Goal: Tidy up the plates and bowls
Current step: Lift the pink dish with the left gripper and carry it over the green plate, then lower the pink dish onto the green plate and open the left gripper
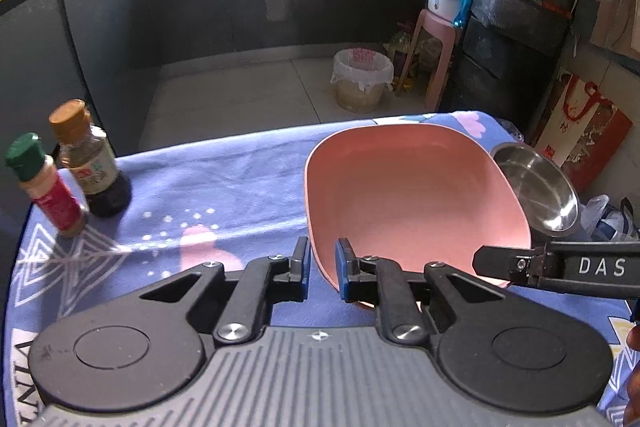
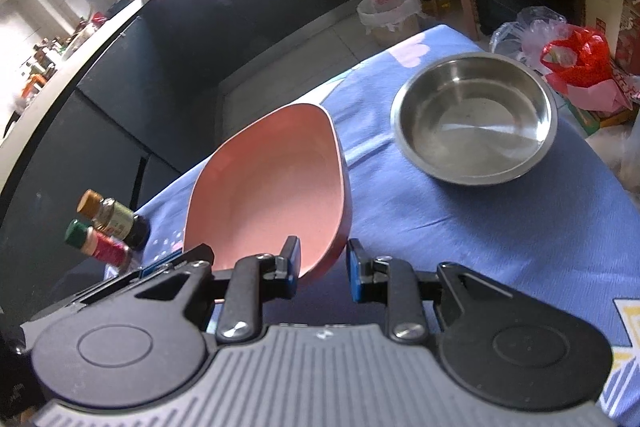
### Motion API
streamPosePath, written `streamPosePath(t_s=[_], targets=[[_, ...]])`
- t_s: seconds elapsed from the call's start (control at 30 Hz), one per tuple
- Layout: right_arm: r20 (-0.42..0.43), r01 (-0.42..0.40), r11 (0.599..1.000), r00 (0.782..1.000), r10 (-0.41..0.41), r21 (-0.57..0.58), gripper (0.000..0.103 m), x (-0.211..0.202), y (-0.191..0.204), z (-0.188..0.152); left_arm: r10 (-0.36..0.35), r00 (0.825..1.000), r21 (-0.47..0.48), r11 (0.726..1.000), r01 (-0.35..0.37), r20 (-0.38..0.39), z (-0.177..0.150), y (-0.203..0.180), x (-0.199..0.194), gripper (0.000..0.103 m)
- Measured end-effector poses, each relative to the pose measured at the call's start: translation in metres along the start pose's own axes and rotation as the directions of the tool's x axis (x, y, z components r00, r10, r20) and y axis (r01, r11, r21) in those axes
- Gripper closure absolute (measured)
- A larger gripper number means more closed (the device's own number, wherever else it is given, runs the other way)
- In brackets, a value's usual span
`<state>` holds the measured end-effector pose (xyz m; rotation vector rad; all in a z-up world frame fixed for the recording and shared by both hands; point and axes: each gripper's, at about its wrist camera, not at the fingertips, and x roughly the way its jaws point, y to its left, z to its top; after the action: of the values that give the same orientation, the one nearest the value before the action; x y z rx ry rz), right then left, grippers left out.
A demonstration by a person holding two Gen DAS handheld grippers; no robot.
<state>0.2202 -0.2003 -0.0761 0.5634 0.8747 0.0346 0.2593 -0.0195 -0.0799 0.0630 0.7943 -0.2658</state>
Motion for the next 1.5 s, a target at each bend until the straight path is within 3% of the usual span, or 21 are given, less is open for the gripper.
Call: streamPosePath(t_s=[0.9, 1.5], targets=[[-0.134, -0.111, 0.981, 0.987, 0.09, -0.159, 0.0, -0.025, 0.061, -0.073, 0.111, 0.991, -0.11, 0.989, -0.102, 0.078, -0.061, 0.053, -0.107, 0.09], [-0.214, -0.085, 0.968, 0.976, 0.035, -0.234, 0.0, -0.008, 0.084, -0.103, 0.137, 0.99, -0.174, 0.974, -0.142, -0.04, -0.104, 0.084, -0.099, 0.09]])
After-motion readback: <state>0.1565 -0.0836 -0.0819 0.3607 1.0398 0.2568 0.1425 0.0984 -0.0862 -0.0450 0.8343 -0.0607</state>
